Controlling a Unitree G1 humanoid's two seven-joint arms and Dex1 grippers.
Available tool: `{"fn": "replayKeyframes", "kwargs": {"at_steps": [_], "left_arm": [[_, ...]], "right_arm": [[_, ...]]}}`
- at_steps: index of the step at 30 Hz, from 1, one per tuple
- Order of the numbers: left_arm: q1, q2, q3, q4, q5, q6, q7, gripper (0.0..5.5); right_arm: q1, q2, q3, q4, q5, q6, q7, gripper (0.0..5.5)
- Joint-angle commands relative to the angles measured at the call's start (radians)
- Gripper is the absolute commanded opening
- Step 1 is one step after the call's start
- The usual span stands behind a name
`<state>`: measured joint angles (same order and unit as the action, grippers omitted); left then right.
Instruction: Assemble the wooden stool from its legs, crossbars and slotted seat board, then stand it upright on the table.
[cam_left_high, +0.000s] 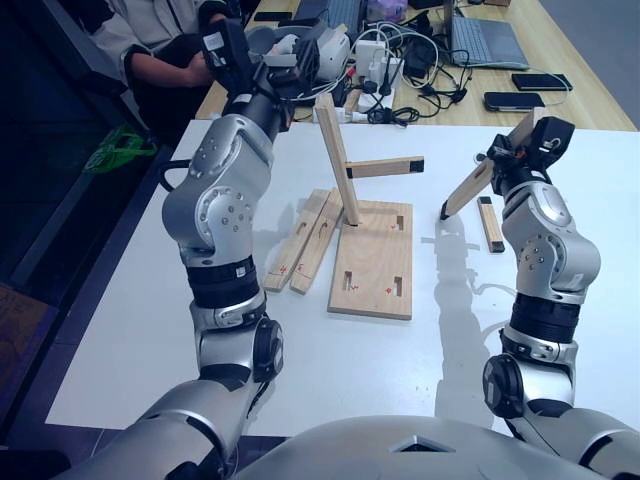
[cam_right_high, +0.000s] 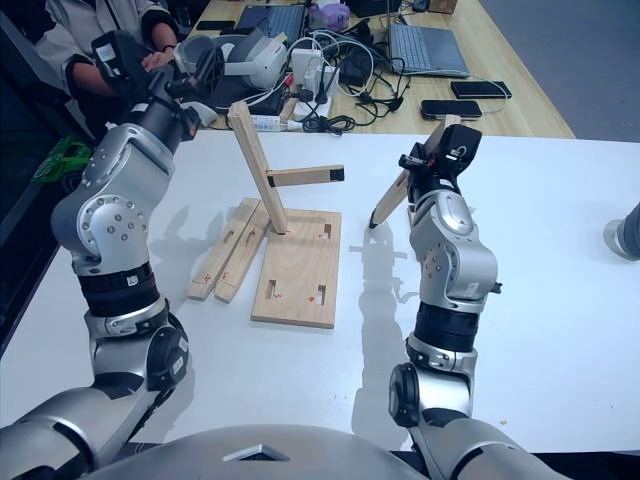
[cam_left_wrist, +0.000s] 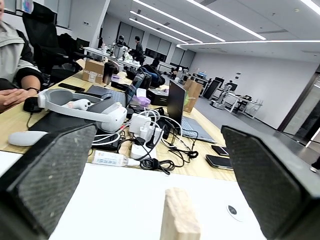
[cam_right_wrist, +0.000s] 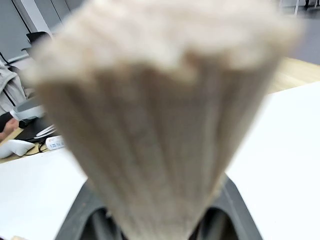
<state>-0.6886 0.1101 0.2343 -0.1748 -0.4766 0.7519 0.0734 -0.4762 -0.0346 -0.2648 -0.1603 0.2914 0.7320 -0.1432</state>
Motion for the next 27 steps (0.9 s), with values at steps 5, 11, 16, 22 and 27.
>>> {"fn": "replayKeyframes", "kwargs": {"at_steps": [5,11,16,22,27], "left_arm": [[-0.022,-0.001,0.0,0.009,0.016,-0.003,0.01,4.61],[0.009,-0.042,-0.007,-0.017,0.018,-0.011,0.039,4.61],[0.033,-0.07,-0.019,-0.033,0.019,-0.017,0.052,4.61],[0.038,-0.082,-0.021,-0.033,0.024,-0.027,0.058,4.61],[0.042,-0.09,-0.033,-0.038,0.031,-0.033,0.06,4.61]], "right_arm": [[-0.035,0.042,-0.046,-0.042,0.049,0.013,-0.043,1.0],[-0.058,0.04,-0.119,-0.041,0.15,0.086,-0.045,1.0],[-0.082,0.021,-0.196,-0.017,0.327,0.228,0.014,1.0],[0.039,-0.042,-0.277,-0.04,0.526,0.42,0.109,1.0],[0.075,-0.055,-0.314,-0.028,0.598,0.457,0.106,1.0]]}}
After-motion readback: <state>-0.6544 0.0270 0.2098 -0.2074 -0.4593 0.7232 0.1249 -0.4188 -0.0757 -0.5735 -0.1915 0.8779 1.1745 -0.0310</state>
